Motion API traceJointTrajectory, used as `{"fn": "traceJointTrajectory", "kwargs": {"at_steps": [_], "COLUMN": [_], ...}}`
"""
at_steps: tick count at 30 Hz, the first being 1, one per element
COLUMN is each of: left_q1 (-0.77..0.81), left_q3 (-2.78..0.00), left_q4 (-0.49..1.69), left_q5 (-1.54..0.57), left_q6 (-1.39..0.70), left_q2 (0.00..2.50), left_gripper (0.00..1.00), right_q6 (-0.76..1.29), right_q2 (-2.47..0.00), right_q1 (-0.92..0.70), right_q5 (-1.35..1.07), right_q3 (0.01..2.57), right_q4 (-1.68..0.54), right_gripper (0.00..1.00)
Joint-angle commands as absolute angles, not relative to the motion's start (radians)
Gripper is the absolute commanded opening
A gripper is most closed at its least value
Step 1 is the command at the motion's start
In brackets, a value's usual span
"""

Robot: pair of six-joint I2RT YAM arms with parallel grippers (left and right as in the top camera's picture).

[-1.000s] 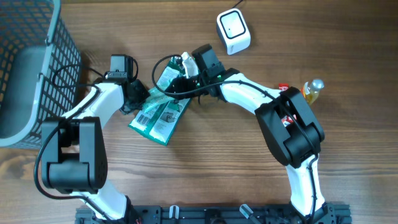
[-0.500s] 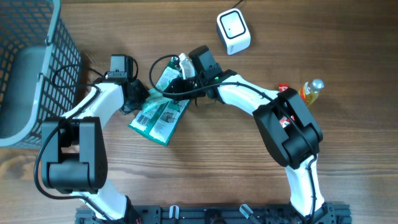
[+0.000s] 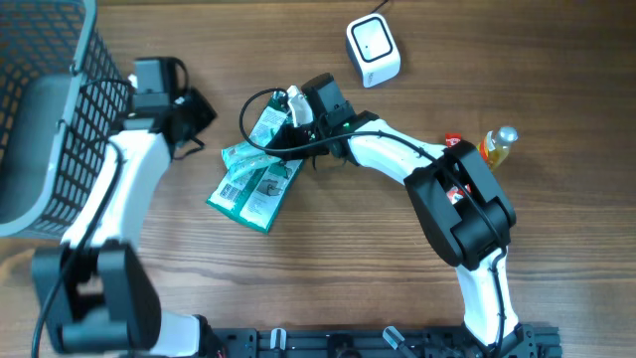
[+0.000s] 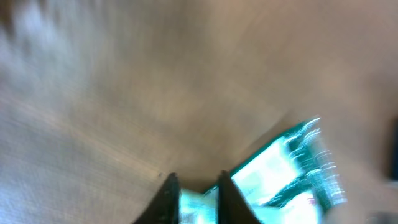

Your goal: Scan the item barcode

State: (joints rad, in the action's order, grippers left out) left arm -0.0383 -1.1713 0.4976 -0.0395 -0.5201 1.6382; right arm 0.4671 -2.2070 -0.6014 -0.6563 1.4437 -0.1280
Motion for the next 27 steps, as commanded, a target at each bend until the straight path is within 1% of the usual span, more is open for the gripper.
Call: {"fn": "traceJointTrajectory", "kwargs": {"at_steps": [1,2,4,5,6,8,9,10,11,12,15,16,17,18,19,20,22,25,27], "left_q1": [-0.099,-0.109,-0.129,-0.131,-0.131,-0.131,-0.131,-0.131,-0.128,-0.126,-0.111,-0.104,-0.099,-0.091,-0.084,-0.082,-0.082,-0.082,-0.088], "left_q3": [-1.193,-1.193,-1.193,-1.193,-1.193,-1.193,-1.193,-1.193,-1.193,-1.193,-1.193,-1.193,-1.193,-1.193,-1.193,-1.193,-1.194,-1.217,-1.244], "left_q4": [0.469,0.464,0.462,0.464,0.466,0.483,0.486,0.485,0.485,0.485,0.506,0.51,0.512,0.512,0.508,0.508,0.469,0.44,0.437], "left_q5": [-0.031,-0.031,-0.032,-0.032,-0.032,-0.032,-0.032,-0.04,-0.063,-0.071,-0.069,-0.069,-0.06,-0.017,0.058,0.113,0.112,0.106,0.132], "left_q6": [-0.474,-0.474,-0.474,-0.474,-0.475,-0.474,-0.473,-0.461,-0.432,-0.421,-0.382,-0.341,-0.312,-0.28,-0.259,-0.248,-0.198,-0.055,-0.017], "left_q2": [1.526,1.511,1.495,1.495,1.496,1.5,1.5,1.499,1.497,1.497,1.498,1.498,1.498,1.497,1.496,1.493,1.459,1.368,1.308], "left_gripper": [0.38,0.45,0.77,0.89,0.99,0.99,0.89,0.71,0.58,0.5,0.51,0.45,0.35,0.13,0.04,0.04,0.04,0.04,0.04], "right_q6": [0.421,0.403,0.308,0.264,0.219,0.173,0.172,0.172,0.172,0.171,0.174,0.181,0.185,0.183,0.184,0.184,0.184,0.183,0.183], "right_q2": [-2.18,-2.159,-2.067,-2.027,-1.986,-1.893,-1.864,-1.843,-1.829,-1.819,-1.806,-1.806,-1.806,-1.806,-1.806,-1.806,-1.806,-1.807,-1.807], "right_q1": [-0.607,-0.607,-0.607,-0.607,-0.607,-0.606,-0.606,-0.606,-0.606,-0.606,-0.606,-0.606,-0.606,-0.606,-0.606,-0.606,-0.606,-0.606,-0.606], "right_q5": [-0.683,-0.697,-0.705,-0.704,-0.704,-0.669,-0.654,-0.651,-0.652,-0.652,-0.652,-0.652,-0.652,-0.651,-0.651,-0.651,-0.623,-0.571,-0.536], "right_q3": [1.446,1.446,1.447,1.446,1.447,1.447,1.447,1.447,1.447,1.447,1.447,1.447,1.446,1.446,1.446,1.446,1.446,1.446,1.446], "right_q4": [-0.16,-0.172,-0.231,-0.26,-0.29,-0.35,-0.366,-0.38,-0.39,-0.402,-0.445,-0.462,-0.479,-0.5,-0.514,-0.521,-0.534,-0.555,-0.574], "right_gripper": [0.04,0.04,0.04,0.04,0.04,0.04,0.04,0.04,0.04,0.04,0.04,0.04,0.04,0.04,0.04,0.04,0.04,0.04,0.04]}}
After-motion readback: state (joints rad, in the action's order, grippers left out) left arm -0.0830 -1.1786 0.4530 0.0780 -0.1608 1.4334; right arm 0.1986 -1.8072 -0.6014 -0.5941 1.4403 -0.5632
